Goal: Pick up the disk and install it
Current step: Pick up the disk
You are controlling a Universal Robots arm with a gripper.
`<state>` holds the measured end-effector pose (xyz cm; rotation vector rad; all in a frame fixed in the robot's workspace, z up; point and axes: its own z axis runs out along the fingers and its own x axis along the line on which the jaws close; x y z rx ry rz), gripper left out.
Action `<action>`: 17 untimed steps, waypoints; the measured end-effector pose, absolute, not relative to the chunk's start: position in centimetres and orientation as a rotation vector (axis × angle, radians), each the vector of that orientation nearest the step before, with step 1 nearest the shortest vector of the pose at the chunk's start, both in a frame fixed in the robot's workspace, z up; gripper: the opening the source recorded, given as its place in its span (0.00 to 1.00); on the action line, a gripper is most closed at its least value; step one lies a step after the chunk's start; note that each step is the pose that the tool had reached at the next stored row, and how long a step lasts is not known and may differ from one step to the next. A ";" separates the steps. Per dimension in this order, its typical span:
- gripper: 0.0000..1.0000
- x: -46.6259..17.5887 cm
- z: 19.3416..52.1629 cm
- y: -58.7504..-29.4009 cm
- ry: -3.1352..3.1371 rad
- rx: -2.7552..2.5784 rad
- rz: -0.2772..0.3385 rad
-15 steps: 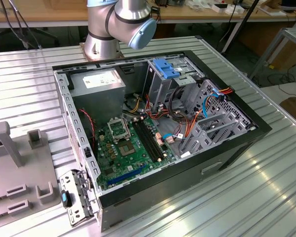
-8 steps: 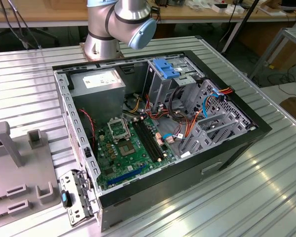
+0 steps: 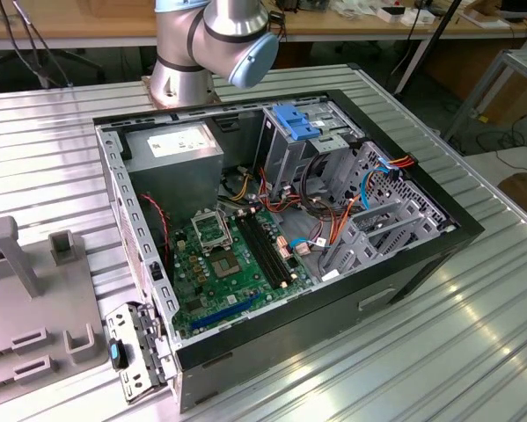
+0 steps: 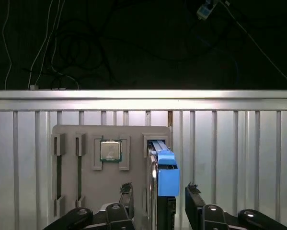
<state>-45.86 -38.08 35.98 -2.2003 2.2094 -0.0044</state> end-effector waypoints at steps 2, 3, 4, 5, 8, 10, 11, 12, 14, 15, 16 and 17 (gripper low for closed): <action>0.55 -45.9 35.3 -37.8 2.210 -2.200 -0.004; 0.55 -45.9 35.0 -37.5 2.210 -2.200 -0.004; 0.55 -45.9 34.4 -37.3 2.211 -2.201 -0.003; 0.55 -45.8 34.0 -37.2 2.210 -2.201 -0.003; 0.55 -45.9 33.1 -37.2 2.211 -2.201 -0.002; 0.55 -46.0 32.6 -37.2 2.211 -2.201 -0.001; 0.55 -46.0 32.4 -37.3 2.212 -2.202 -0.001; 0.55 -46.1 32.1 -37.3 2.212 -2.202 0.000; 0.55 -46.4 31.4 -37.4 2.212 -2.202 0.000; 0.55 -46.4 31.2 -37.4 2.212 -2.202 0.000; 0.55 -46.4 30.8 -37.4 2.212 -2.202 0.000; 0.55 -46.4 30.8 -37.4 2.212 -2.202 0.000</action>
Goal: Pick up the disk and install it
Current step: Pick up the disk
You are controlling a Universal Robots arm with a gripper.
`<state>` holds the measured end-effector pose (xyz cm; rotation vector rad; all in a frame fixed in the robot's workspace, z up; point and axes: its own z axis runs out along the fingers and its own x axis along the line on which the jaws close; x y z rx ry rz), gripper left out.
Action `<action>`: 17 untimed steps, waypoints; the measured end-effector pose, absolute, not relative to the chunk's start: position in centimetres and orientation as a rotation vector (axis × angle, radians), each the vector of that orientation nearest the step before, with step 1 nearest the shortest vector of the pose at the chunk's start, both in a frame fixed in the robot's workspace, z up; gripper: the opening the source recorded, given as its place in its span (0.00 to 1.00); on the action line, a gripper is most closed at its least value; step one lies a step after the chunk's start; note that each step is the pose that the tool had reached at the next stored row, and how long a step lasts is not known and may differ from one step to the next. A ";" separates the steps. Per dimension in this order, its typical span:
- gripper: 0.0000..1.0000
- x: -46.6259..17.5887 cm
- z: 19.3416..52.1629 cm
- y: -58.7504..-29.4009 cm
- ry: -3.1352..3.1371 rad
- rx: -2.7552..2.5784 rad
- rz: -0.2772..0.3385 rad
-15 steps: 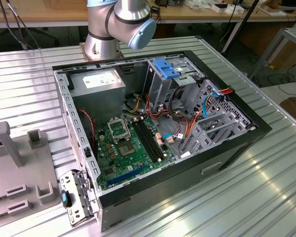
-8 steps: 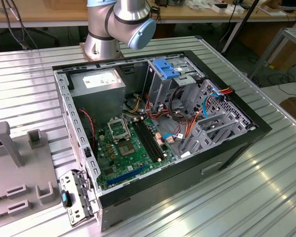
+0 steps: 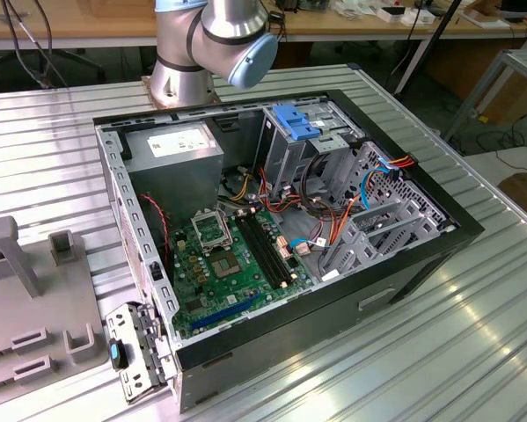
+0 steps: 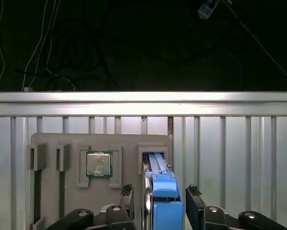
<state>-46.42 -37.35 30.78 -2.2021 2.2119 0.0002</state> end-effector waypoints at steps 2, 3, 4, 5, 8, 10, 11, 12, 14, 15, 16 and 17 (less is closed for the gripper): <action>0.55 -46.4 30.8 -37.4 2.212 -2.202 0.000; 0.53 -46.4 30.8 -37.4 2.212 -2.202 0.000; 0.53 -46.4 30.8 -37.4 2.212 -2.202 0.000; 0.46 -46.4 30.8 -37.4 2.213 -2.201 0.000; 0.46 -46.4 30.7 -37.4 2.229 -2.185 0.000; 0.46 -46.3 30.6 -37.3 2.241 -2.174 -0.002; 0.46 -46.3 30.6 -37.3 2.242 -2.173 -0.003; 0.46 -46.3 30.6 -37.3 2.243 -2.173 -0.003; 0.46 -46.3 30.6 -37.3 2.244 -2.173 -0.004; 0.46 -46.3 30.6 -37.3 2.244 -2.173 -0.004; 0.46 -46.3 30.6 -37.3 2.244 -2.173 -0.005; 0.45 -46.3 30.5 -37.3 2.244 -2.173 -0.005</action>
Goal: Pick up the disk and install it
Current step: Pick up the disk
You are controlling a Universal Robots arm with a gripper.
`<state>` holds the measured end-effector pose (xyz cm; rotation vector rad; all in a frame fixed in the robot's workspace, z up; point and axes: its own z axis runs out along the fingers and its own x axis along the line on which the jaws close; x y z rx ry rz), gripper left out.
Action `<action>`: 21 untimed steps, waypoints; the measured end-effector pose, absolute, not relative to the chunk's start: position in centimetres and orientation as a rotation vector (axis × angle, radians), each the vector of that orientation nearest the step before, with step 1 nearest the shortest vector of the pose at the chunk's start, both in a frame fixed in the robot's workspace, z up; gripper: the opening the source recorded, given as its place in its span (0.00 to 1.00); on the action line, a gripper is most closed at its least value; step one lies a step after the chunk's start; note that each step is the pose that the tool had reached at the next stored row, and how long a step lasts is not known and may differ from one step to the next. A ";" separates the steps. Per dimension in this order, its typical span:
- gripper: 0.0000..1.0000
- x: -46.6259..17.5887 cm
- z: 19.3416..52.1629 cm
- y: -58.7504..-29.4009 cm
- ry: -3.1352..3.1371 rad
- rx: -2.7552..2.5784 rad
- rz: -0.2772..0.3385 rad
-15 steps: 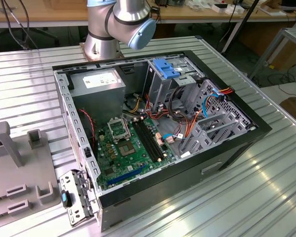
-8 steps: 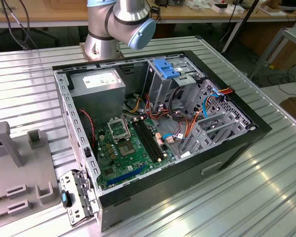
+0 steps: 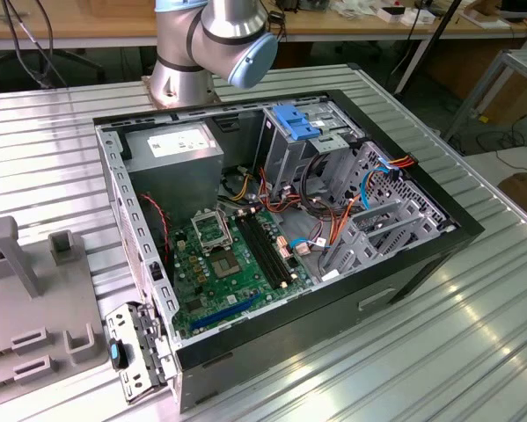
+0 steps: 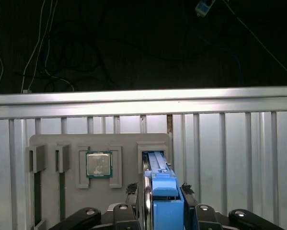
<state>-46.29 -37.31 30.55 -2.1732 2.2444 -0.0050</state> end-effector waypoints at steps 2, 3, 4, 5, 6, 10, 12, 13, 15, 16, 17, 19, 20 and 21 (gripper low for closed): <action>0.37 -46.3 30.5 -37.3 2.245 -2.174 -0.006; 0.37 -46.3 30.5 -37.3 2.245 -2.174 -0.006; 0.37 -46.3 30.5 -37.3 2.245 -2.174 -0.007; 0.37 -46.3 30.5 -37.3 2.245 -2.174 -0.007; 0.37 -46.3 30.5 -37.3 2.246 -2.174 -0.008; 0.37 -46.3 30.5 -37.3 2.247 -2.175 -0.010; 0.37 -46.3 30.5 -37.3 2.247 -2.176 -0.010; 0.37 -46.3 30.5 -37.3 2.247 -2.176 -0.011; 0.37 -46.3 30.5 -37.3 2.247 -2.176 -0.012; 0.37 -46.3 30.5 -37.3 2.248 -2.176 -0.013; 0.37 -46.3 30.5 -37.3 2.248 -2.177 -0.012; 0.37 -46.3 30.5 -37.3 2.248 -2.176 -0.013; 0.37 -46.3 30.5 -37.3 2.248 -2.177 -0.012; 0.37 -46.3 30.5 -37.3 2.248 -2.176 -0.013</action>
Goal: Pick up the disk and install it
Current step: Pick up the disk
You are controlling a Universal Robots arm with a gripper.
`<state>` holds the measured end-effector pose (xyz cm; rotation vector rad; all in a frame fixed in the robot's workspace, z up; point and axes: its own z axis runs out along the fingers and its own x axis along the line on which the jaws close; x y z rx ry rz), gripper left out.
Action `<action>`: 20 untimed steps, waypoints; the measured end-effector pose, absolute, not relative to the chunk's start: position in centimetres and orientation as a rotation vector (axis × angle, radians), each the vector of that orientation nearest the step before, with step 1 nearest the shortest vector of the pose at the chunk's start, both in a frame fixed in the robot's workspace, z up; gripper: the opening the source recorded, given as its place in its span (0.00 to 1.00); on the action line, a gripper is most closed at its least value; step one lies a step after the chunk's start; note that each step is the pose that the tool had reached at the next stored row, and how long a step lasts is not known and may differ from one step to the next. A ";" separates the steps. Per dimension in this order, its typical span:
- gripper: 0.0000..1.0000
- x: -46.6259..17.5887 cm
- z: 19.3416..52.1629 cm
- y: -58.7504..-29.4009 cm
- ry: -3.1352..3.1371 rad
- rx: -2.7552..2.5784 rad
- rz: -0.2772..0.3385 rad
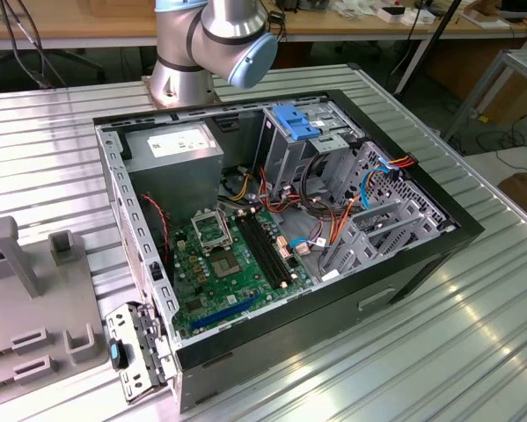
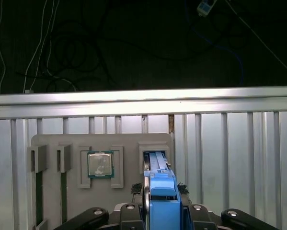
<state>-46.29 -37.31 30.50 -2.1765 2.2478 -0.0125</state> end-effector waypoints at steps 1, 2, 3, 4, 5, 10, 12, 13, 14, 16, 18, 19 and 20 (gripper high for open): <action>0.37 -46.3 30.5 -37.3 2.248 -2.176 -0.013; 0.37 -46.3 30.5 -37.3 2.248 -2.177 -0.013; 0.37 -46.3 30.5 -37.3 2.248 -2.177 -0.013; 0.37 -46.3 30.5 -37.3 2.248 -2.177 -0.012; 0.37 -46.3 30.5 -37.3 2.248 -2.176 -0.013; 0.37 -46.3 30.6 -37.3 2.248 -2.176 -0.014; 0.37 -46.3 30.7 -37.3 2.248 -2.177 -0.014; 0.37 -46.3 31.0 -37.3 2.248 -2.177 -0.014; 0.37 -46.3 31.1 -37.3 2.248 -2.177 -0.014; 0.37 -46.3 31.3 -37.3 2.248 -2.177 -0.014; 0.37 -46.3 31.7 -37.3 2.248 -2.177 -0.014; 0.37 -46.3 31.9 -37.3 2.248 -2.177 -0.014; 0.37 -46.3 32.2 -37.3 2.248 -2.177 -0.014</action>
